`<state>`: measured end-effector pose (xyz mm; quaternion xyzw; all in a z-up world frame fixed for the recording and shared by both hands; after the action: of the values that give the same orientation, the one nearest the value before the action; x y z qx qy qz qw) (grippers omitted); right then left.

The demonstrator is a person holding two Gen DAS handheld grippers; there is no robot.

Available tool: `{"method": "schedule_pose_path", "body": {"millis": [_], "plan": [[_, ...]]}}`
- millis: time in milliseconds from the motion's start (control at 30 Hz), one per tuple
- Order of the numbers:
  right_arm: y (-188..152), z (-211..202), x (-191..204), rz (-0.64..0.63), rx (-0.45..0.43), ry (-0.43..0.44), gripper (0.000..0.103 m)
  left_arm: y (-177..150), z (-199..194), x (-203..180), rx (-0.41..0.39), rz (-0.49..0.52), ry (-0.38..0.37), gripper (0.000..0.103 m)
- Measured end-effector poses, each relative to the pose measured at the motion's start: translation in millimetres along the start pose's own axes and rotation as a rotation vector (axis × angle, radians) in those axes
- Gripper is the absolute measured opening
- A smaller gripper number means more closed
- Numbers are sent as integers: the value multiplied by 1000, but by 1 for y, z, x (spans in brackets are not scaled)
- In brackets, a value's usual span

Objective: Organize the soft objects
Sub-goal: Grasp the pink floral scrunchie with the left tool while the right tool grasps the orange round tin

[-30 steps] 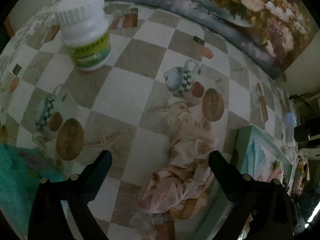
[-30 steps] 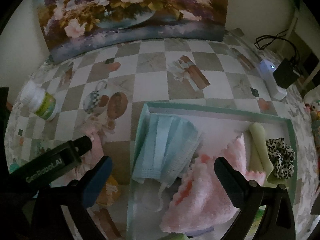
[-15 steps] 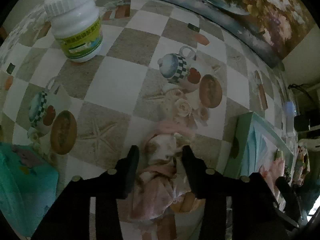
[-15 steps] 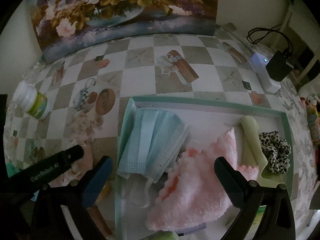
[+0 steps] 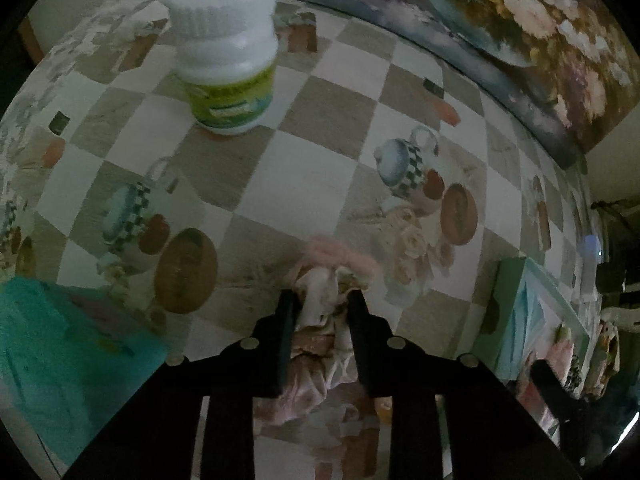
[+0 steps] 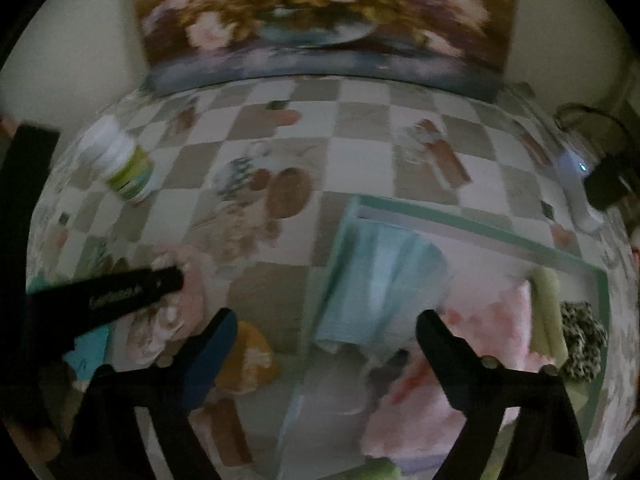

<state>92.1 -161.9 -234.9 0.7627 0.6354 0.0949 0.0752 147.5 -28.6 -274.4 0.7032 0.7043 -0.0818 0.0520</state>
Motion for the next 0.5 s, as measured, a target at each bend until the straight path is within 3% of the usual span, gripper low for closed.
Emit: {"method": "schedule_pose_path", "body": {"millis": [233, 500], "plan": [[-5, 6, 30, -81, 14, 98, 80, 6, -12, 13, -19, -29, 3, 27], [-11, 12, 53, -159, 37, 141, 63, 5, -12, 18, -18, -51, 1, 27]]}}
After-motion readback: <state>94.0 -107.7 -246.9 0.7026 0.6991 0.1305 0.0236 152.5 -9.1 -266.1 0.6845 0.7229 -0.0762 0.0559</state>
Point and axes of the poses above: each gripper's, at about its wrist camera, not at the fingertips, and z roughly the way its jaws point, x to its left, y to its top, the point moved 9 cm from there along z, roughly the way its jaws point, and after that the axes turned 13 degrees about x, right-handed, at the moved point
